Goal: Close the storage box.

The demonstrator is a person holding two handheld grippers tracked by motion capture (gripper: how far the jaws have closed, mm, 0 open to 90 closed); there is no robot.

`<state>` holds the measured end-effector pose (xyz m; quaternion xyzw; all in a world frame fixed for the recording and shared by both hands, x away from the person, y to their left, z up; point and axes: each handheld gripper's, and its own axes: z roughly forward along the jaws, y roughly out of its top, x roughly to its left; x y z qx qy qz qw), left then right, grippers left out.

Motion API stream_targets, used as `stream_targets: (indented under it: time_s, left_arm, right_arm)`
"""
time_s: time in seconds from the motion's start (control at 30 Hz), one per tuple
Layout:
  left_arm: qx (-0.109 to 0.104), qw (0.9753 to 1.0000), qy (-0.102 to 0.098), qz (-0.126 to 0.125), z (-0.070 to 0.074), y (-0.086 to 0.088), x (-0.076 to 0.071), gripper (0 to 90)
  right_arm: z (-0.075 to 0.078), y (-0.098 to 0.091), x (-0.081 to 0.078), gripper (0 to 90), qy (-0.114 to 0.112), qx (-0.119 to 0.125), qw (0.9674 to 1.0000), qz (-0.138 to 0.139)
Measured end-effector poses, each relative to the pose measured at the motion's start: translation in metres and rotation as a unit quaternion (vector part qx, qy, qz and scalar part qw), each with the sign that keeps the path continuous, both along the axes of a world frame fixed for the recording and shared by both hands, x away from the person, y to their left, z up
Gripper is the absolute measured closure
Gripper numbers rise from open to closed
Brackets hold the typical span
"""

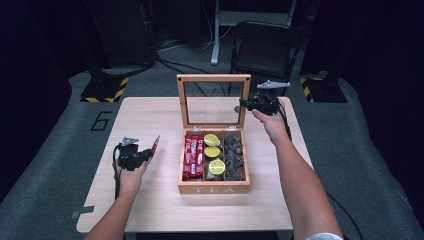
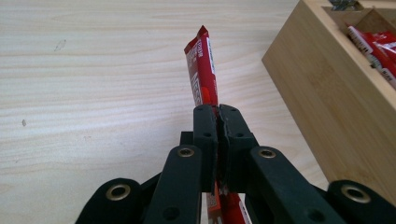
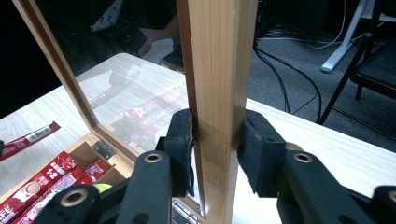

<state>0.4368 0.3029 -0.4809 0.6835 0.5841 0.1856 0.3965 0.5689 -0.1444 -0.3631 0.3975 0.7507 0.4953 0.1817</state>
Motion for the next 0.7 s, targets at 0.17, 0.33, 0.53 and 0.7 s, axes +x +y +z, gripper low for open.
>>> stream_targets:
  time_s: [0.17, 0.33, 0.53, 0.7]
  left_arm:
    - [0.003, 0.9999, 0.01, 0.004, -0.007, 0.002, 0.001, 86.0]
    - [0.003, 0.9997, 0.021, 0.015, -0.015, 0.005, 0.001, 84.5]
    - [0.003, 0.9998, 0.01, 0.014, -0.013, 0.007, 0.0, 76.9]
    - [0.001, 0.9999, 0.0, 0.013, -0.007, 0.006, -0.001, 66.2]
  right_arm:
    - [0.0, -0.001, -0.003, 65.3, -0.003, 0.0, 1.0, 0.003]
    - [0.0, -0.001, -0.006, 65.0, -0.009, -0.002, 0.9999, 0.009]
    - [-0.001, -0.002, -0.01, 64.7, -0.014, -0.001, 0.9998, 0.011]
    - [0.0, -0.003, -0.014, 64.4, -0.015, -0.007, 0.9997, 0.017]
